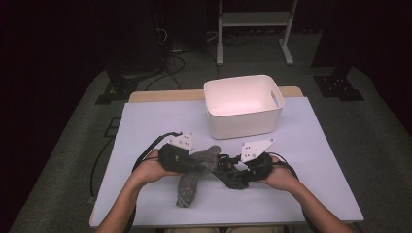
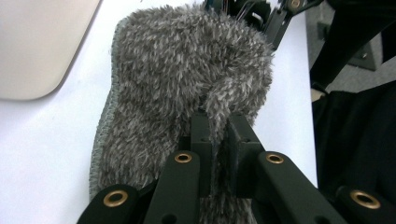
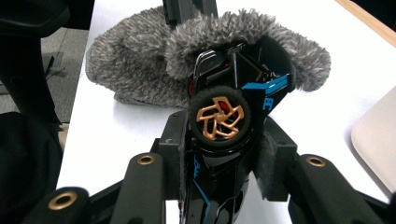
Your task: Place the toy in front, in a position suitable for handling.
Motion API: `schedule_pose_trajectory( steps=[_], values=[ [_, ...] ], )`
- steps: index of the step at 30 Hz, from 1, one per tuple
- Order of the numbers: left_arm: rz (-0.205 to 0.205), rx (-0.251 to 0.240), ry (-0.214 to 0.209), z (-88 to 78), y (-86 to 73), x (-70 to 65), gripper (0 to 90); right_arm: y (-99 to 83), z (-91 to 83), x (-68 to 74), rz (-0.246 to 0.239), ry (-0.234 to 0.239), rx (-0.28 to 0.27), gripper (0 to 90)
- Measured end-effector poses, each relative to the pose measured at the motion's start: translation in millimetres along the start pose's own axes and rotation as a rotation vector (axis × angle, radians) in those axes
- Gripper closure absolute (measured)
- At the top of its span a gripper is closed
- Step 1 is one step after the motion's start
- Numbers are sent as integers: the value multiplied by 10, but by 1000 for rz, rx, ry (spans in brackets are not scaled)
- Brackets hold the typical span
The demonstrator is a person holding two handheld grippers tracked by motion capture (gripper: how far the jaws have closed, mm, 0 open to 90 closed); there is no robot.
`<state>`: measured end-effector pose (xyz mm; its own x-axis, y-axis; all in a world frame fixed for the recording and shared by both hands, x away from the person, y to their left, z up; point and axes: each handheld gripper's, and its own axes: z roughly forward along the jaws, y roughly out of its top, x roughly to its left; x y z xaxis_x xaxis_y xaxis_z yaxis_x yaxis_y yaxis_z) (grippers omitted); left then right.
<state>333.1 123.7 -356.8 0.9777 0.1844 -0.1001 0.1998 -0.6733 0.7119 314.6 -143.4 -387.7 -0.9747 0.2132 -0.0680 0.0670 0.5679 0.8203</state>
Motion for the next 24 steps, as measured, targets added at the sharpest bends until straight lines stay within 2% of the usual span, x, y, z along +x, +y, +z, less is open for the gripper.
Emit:
schedule_pose_trajectory(
  steps=[3, 11, 15, 19, 22, 24],
  values=[
    [12, -30, -21, -15, 83, 6, 833, -7, 3, 12, -1, -3, -10, 594],
    [94, -8, -12, -17, 405, -81, 833, 23, 48, 30, -23, 1, -10, 595],
    [77, -16, -16, -30, 356, -44, 833, -28, -32, 14, -4, -4, -17, 594],
    [27, -34, -16, -51, 196, 30, 832, -89, -108, 4, 19, -8, -28, 592],
    [-13, -25, -17, -2, 104, 79, 832, -119, -147, -1, 27, -10, -32, 591],
    [-12, -22, -24, 49, 102, 98, 832, -131, -159, 0, 29, -14, -36, 591]
  ],
)
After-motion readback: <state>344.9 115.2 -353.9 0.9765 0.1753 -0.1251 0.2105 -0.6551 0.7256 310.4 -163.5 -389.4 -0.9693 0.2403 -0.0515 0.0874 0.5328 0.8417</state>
